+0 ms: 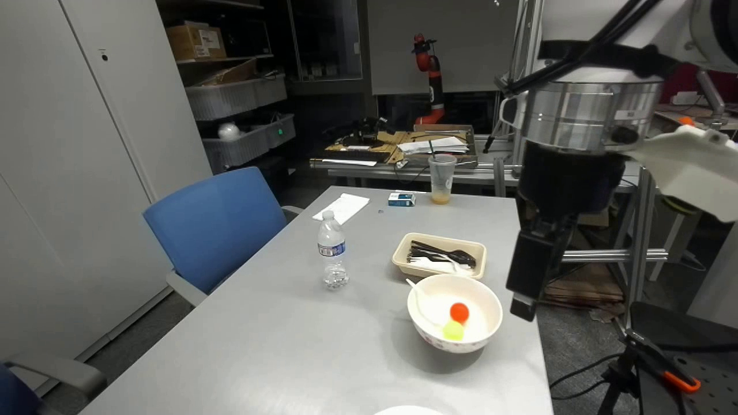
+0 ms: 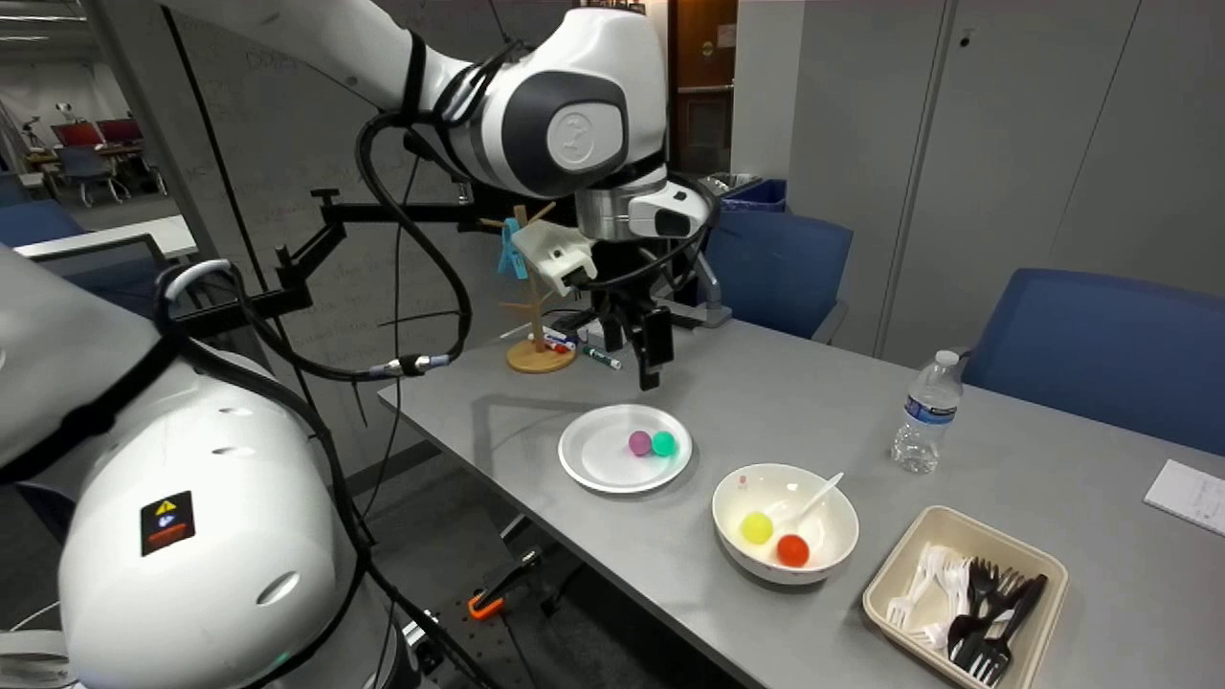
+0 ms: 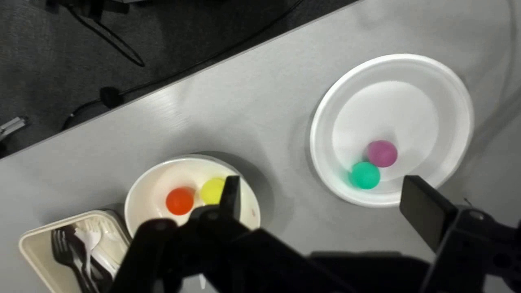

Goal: Move the balls from the bowl to the plate

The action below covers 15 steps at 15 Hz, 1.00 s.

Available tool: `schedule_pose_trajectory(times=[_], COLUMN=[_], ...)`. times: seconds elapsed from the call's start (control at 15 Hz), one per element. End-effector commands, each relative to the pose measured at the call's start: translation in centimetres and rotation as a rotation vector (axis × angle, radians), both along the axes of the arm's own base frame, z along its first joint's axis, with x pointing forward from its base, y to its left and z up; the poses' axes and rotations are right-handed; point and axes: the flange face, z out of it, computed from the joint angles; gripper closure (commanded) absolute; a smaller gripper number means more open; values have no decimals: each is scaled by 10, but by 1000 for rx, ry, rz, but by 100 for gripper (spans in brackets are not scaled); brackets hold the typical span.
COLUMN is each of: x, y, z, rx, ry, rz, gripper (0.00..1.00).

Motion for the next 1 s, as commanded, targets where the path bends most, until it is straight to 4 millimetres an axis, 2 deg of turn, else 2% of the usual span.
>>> schedule_pose_trajectory(times=[0.0, 0.13, 0.2, 0.67, 0.8, 0.93], x=[29, 35, 23, 27, 36, 49], y=[-28, -36, -28, -31, -39, -56], z=[0, -2, -3, -10, -17, -26], rx=[-37, -21, -16, -15, -35, -68], ry=[40, 50, 23, 48, 45, 24], rz=[4, 5, -12, -7, -1, 7], gripper=[0, 0, 0, 0, 0, 0])
